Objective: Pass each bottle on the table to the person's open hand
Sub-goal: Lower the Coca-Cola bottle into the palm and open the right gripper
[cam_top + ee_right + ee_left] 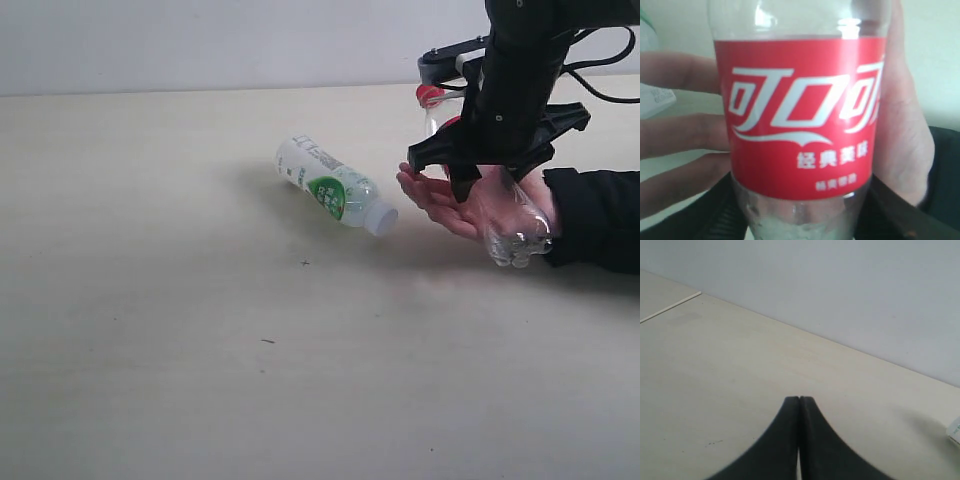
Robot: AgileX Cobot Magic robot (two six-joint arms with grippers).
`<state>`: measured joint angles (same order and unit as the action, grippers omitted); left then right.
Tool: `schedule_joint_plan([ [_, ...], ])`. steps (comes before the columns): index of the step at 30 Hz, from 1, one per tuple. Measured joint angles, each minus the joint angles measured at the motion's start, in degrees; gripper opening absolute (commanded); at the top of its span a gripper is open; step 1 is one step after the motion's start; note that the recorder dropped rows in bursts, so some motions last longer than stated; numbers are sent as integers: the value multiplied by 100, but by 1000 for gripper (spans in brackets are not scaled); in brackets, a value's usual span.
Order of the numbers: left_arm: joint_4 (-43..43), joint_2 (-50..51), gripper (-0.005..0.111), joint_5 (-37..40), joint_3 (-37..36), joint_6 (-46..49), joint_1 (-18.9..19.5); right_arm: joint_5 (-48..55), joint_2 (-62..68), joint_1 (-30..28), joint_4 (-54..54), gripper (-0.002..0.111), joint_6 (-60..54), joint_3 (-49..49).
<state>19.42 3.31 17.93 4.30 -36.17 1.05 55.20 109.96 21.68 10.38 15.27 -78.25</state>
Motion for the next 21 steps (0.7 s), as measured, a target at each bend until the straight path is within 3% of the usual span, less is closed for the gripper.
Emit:
schedule_joint_plan([
  [6, 0, 0, 0, 0, 0, 0, 0, -14, 0, 0, 9, 71, 138, 0],
  [9, 0, 0, 0, 0, 0, 0, 0, -34, 0, 0, 9, 80, 149, 0],
  [14, 0, 0, 0, 0, 0, 0, 0, -39, 0, 0, 9, 87, 164, 0],
  [21, 0, 0, 0, 0, 0, 0, 0, -27, 0, 0, 9, 88, 164, 0],
])
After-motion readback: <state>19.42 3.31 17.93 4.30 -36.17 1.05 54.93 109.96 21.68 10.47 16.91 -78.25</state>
